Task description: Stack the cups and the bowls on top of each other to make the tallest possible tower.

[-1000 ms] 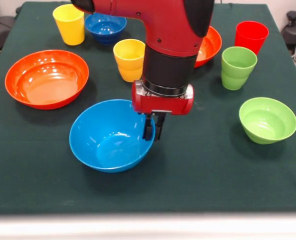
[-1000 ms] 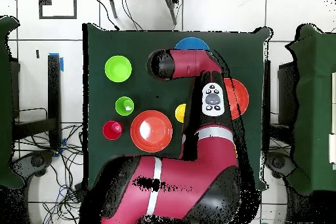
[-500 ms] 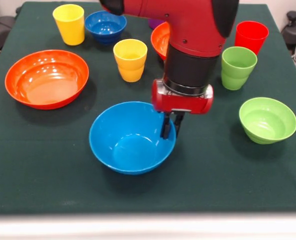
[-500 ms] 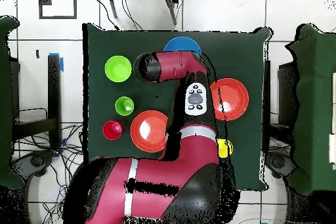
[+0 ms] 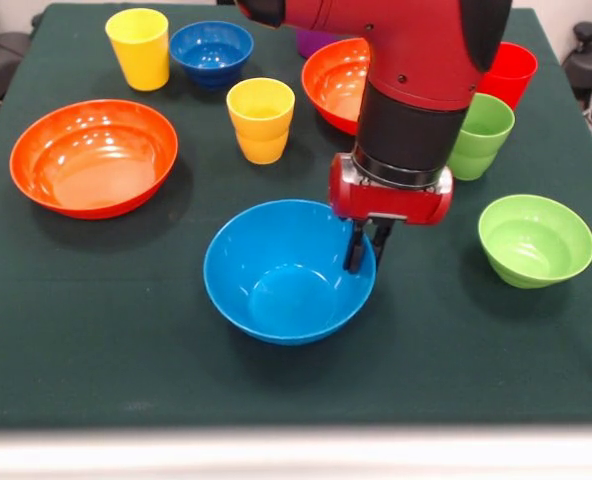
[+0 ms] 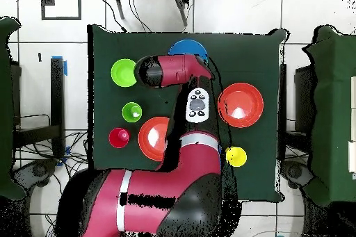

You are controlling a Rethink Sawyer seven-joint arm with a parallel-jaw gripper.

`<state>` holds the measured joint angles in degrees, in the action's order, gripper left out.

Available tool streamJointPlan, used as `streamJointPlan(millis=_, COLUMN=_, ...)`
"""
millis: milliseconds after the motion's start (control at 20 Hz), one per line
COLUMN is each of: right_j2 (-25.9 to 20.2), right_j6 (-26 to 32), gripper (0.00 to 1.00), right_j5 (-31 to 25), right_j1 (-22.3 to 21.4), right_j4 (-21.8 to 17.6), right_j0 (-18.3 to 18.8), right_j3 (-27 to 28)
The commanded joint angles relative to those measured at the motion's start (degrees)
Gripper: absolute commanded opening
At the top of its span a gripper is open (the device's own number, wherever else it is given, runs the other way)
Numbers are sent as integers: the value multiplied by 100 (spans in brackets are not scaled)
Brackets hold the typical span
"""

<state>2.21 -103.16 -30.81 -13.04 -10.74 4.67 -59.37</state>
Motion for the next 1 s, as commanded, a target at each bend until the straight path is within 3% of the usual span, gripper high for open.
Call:
streamJointPlan(millis=50, right_j2=-456, right_j6=-988, gripper=100, right_j5=191, right_j1=660, right_j4=286, right_j0=-196, right_j3=-373)
streamJointPlan(millis=450, right_j2=-654, right_j6=-730, gripper=100, right_j5=348, right_j1=536, right_j4=397, right_j0=-35, right_j3=-570)
streamJointPlan(millis=700, right_j2=-467, right_j6=-1017, gripper=100, right_j5=-222, right_j1=256, right_j4=761, right_j0=-111, right_j3=-698)
streamJointPlan(millis=1000, right_j2=-447, right_j6=-759, gripper=100, right_j5=-813, right_j1=31, right_j4=1078, right_j0=-4, right_j3=-769)
